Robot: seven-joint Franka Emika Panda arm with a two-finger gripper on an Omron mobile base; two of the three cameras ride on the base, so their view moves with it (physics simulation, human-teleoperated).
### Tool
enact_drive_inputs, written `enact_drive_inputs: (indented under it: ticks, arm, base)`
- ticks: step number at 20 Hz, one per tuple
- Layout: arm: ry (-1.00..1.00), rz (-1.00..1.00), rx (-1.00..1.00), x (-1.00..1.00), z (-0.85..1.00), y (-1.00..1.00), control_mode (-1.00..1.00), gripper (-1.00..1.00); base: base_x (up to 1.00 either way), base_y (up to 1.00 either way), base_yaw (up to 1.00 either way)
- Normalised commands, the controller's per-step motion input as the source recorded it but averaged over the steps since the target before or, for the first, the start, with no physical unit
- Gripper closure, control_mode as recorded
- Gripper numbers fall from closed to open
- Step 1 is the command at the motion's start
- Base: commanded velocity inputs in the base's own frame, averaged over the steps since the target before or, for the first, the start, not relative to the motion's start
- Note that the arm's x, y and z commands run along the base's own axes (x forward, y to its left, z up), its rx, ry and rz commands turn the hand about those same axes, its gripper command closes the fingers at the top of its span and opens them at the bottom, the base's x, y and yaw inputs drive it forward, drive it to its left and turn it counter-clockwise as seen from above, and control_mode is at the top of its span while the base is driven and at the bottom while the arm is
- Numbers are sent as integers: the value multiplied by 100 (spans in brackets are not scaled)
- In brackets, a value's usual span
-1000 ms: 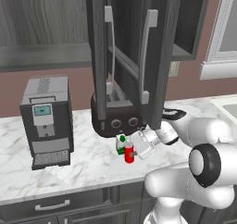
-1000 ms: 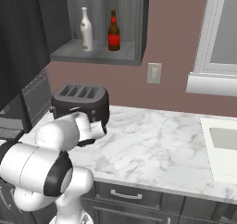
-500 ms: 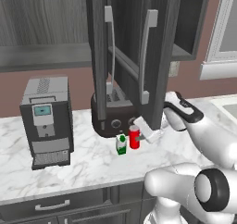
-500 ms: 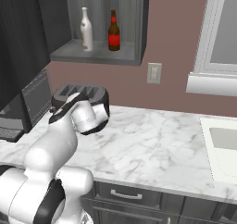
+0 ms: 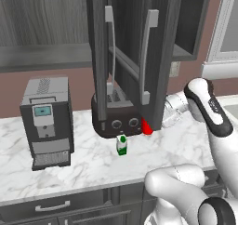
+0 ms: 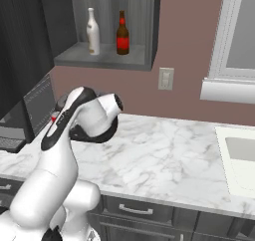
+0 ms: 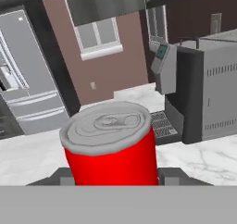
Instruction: Sort all alcoholic drinks to one cabinet, and non-alcoholic drinks to the other.
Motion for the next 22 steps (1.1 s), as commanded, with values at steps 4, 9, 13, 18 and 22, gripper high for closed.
enact_drive_inputs:
  ticks: [4,9,13,18,22]
  arm:
    - [0,-9,0,-30,100,-34,-100,100]
    - [0,-9,0,-30,98,-32,-100,100]
    - [0,-5,0,-34,77,-37,-100,100]
    - [0,0,0,-32,26,-44,-100,100]
    - [-1,0,0,-45,9,-49,-100,100]
  base:
    - [0,0,0]
    - [0,0,0]
    - [0,0,0]
    - [0,0,0]
    - [0,0,0]
